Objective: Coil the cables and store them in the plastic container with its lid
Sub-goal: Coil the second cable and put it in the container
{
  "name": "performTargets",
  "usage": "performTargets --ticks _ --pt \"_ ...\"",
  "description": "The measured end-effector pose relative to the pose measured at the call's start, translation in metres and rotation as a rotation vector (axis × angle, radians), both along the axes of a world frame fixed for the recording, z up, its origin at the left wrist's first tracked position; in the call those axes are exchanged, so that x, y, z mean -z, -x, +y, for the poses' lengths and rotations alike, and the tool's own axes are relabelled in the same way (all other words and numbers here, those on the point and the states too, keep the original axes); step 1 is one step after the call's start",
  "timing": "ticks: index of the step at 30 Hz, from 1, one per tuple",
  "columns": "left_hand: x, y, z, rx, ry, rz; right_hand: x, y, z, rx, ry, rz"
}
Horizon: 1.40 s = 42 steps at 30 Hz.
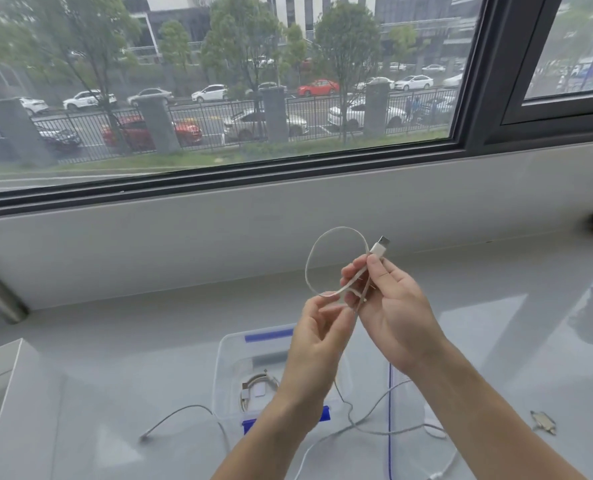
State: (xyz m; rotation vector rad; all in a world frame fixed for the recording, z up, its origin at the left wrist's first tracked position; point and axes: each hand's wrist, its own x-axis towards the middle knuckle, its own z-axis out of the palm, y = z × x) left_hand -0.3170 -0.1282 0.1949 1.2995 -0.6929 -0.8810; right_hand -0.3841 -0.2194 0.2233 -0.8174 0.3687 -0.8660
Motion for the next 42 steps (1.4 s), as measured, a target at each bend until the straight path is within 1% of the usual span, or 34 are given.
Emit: performTargets --ticks 2,3,5,7,10,14,18,20,22,24,26,27,29,32,35,36,39,40,42 --pt "0.007 0.002 0.002 0.215 -0.086 -0.09 -0.004 -0.003 -0.001 -0.001 0.033 0.018" --pt "0.011 0.003 0.004 0.286 -0.123 -0.136 -0.007 -0.003 -0.003 0.001 0.048 0.025" --pt "0.02 0.002 0.01 0.332 -0.172 -0.199 -0.012 -0.003 -0.009 -0.005 0.079 0.026" --pt "0.028 -0.003 0.019 0.334 -0.19 -0.169 -0.018 0.0 -0.017 -0.02 0.11 0.037" --pt "0.038 -0.018 0.035 0.351 -0.204 -0.063 -0.025 0.009 -0.03 -0.051 0.141 0.073" --pt "0.044 -0.045 0.056 0.291 -0.175 0.007 -0.029 0.02 -0.047 -0.125 0.167 0.138" --pt "0.041 -0.078 0.075 0.196 -0.108 0.096 -0.03 0.023 -0.057 -0.159 0.245 0.207" --pt "0.038 -0.092 0.083 0.161 -0.072 0.203 -0.032 0.022 -0.058 -0.196 0.278 0.215" --pt "0.03 -0.101 0.084 0.111 -0.048 0.348 -0.031 0.017 -0.054 -0.239 0.331 0.246" --pt "0.017 -0.105 0.078 0.02 -0.031 0.466 -0.029 0.01 -0.047 -0.262 0.405 0.307" --pt "-0.001 -0.107 0.068 -0.072 0.031 0.595 -0.026 0.001 -0.041 -0.285 0.444 0.336" --pt "-0.01 -0.107 0.063 -0.099 0.075 0.644 -0.024 -0.003 -0.038 -0.297 0.45 0.339" --pt "-0.026 -0.104 0.054 -0.103 0.147 0.659 -0.021 -0.01 -0.034 -0.309 0.445 0.338" --pt "-0.045 -0.088 0.042 -0.1 0.198 0.526 -0.015 -0.02 -0.027 -0.302 0.44 0.355" --pt "-0.055 -0.071 0.031 -0.145 0.217 0.317 -0.009 -0.028 -0.019 -0.286 0.449 0.377" --pt "-0.055 -0.066 0.027 -0.183 0.202 0.189 -0.008 -0.031 -0.016 -0.278 0.451 0.378" --pt "-0.049 -0.05 0.02 -0.303 0.141 -0.336 -0.005 -0.036 -0.008 -0.243 0.452 0.371" --pt "-0.045 -0.045 0.017 -0.331 0.132 -0.482 -0.004 -0.037 -0.006 -0.237 0.448 0.361" --pt "-0.037 -0.037 0.011 -0.404 0.135 -0.682 -0.003 -0.038 -0.003 -0.234 0.444 0.342"
